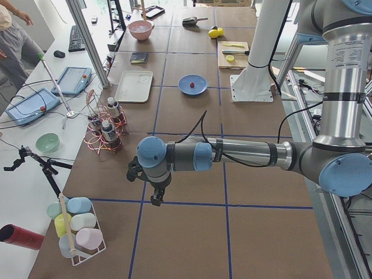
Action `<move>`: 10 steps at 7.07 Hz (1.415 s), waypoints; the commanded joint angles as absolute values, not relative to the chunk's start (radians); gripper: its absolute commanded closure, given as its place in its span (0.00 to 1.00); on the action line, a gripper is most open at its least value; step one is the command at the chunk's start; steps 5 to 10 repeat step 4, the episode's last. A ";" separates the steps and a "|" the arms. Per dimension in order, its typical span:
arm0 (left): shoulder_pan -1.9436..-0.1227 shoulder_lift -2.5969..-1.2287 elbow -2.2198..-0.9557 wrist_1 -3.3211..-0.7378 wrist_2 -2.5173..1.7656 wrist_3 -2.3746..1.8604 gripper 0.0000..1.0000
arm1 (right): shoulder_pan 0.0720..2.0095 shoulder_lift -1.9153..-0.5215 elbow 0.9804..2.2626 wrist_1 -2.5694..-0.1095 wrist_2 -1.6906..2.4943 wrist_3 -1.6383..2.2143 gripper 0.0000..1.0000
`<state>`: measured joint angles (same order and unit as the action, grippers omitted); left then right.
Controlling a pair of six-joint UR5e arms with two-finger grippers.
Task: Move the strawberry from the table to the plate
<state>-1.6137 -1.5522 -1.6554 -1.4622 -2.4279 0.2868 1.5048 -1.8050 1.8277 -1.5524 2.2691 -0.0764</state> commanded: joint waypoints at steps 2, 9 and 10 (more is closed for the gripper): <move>-1.614 -1.552 -1.666 -1.462 -2.398 0.287 0.00 | 1.505 -1.805 1.829 -1.552 2.270 -0.072 0.00; -1.614 -1.551 -1.667 -1.462 -2.388 0.287 0.00 | 1.505 -1.804 1.825 -1.552 2.272 -0.072 0.00; -1.614 -1.551 -1.667 -1.462 -2.388 0.287 0.00 | 1.505 -1.804 1.825 -1.552 2.272 -0.072 0.00</move>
